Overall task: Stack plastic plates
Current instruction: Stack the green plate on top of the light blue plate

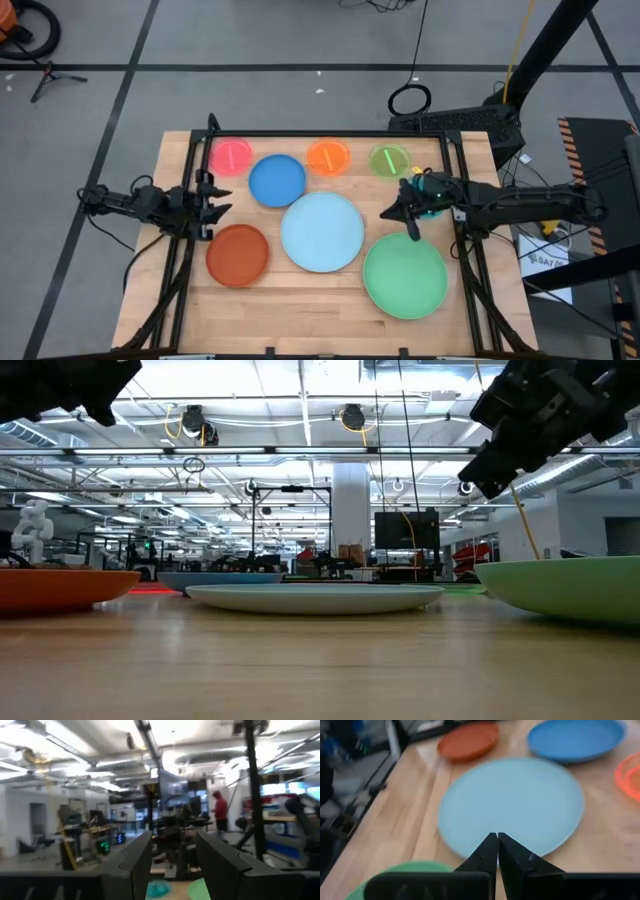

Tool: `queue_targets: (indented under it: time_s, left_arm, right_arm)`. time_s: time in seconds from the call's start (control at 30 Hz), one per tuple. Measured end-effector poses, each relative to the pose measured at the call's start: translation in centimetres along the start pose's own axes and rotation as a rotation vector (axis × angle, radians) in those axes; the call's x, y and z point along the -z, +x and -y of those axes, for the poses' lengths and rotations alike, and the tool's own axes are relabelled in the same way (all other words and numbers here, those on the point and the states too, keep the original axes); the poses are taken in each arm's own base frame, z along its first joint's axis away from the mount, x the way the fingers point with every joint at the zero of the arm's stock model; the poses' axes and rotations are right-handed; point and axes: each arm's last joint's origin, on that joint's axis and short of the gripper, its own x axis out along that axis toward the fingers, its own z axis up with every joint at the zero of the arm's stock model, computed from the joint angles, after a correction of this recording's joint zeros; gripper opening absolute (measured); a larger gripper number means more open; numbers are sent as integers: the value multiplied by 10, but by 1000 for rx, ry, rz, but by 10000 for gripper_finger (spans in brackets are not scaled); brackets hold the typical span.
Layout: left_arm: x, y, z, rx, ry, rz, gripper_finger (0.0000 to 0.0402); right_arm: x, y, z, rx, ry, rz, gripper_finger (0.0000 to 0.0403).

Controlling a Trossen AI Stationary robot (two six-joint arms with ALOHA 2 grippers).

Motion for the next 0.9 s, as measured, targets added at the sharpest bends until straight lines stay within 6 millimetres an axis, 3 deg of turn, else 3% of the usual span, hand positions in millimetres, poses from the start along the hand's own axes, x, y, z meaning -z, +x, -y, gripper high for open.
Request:
queue_targets:
  time_s: [0.2,0.4,0.67,0.9]
  left_arm:
    - [-1,0,-4,-114,15,-12,159]
    - [-13,-1,-8,-182,99,76,159]
    - [-50,0,-18,-245,149,150,159]
    - [-63,1,-20,-205,163,18,159]
  right_arm:
    - [-5,2,-12,-26,23,-198,11]
    - [8,3,-11,23,154,-414,11]
    - [7,9,-10,23,157,-411,11]
    - [-1,13,-9,23,180,-326,11]
